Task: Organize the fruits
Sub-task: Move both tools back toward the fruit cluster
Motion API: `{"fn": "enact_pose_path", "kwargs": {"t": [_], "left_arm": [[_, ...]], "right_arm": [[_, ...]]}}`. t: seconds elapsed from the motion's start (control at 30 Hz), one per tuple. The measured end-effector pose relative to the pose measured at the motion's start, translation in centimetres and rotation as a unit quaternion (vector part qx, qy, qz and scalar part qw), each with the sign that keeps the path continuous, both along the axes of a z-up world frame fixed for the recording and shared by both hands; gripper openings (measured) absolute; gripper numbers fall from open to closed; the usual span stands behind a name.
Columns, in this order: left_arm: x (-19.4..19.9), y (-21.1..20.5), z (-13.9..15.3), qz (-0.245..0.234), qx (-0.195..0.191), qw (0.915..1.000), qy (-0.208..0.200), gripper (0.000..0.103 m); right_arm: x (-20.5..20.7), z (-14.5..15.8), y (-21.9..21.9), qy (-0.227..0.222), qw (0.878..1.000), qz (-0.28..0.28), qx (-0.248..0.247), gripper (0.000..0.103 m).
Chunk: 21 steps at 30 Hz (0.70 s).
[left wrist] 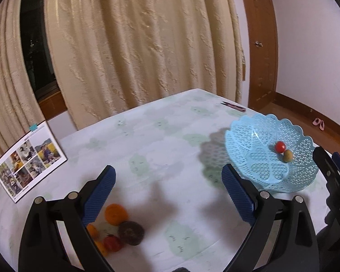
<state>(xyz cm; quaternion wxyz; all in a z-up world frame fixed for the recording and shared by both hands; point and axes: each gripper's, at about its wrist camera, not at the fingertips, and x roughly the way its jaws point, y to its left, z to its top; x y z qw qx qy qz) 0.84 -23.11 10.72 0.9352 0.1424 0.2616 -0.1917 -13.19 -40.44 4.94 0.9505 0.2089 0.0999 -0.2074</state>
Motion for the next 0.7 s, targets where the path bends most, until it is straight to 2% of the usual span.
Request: {"fn": "enact_pose_path", "kwargs": {"t": [0.43, 0.7], "left_arm": [[0.3, 5.2, 0.7, 0.041, -0.019, 0.9989, -0.012, 0.094], [1.0, 8.9, 0.6, 0.068, -0.023, 0.9974, -0.01, 0.094]], "right_arm": [[1.5, 1.7, 4.4, 0.019, 0.998, 0.061, -0.019, 0.098], [3.8, 2.0, 7.5, 0.049, 0.992, 0.119, -0.007, 0.098]]}}
